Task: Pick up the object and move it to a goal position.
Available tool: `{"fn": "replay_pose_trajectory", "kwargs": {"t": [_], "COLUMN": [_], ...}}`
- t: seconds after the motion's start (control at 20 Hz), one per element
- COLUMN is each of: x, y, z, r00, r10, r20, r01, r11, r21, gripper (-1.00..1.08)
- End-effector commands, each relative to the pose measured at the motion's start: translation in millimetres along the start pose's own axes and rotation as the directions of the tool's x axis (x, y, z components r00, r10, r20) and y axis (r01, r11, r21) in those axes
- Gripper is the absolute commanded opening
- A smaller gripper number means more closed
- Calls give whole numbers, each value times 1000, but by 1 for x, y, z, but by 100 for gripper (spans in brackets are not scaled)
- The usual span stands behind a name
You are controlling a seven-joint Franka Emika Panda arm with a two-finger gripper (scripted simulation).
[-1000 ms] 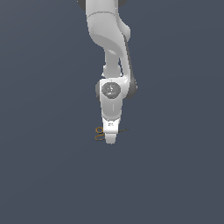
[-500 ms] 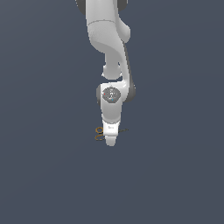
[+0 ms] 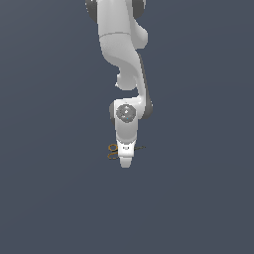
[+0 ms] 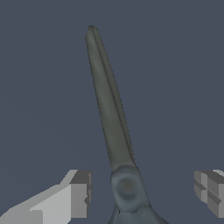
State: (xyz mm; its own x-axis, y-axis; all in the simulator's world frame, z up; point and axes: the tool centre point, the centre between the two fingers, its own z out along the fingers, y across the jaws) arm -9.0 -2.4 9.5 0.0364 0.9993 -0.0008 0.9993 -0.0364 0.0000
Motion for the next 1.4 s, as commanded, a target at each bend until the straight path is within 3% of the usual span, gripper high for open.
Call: {"fn": "replay_pose_trajectory", "kwargs": {"t": [0.0,0.75,1.35], "x": [0,1,6], "y": [0,1,10], "z": [2,-16,-116], "r00": [1000,1000,1000], "r10": [0,-1,-3], "r20": [0,0,-1], "r01": [0,1,3], "r11": [1000,1000,1000], "r21": [0,0,1], "gripper": [-100,-100,-100]}}
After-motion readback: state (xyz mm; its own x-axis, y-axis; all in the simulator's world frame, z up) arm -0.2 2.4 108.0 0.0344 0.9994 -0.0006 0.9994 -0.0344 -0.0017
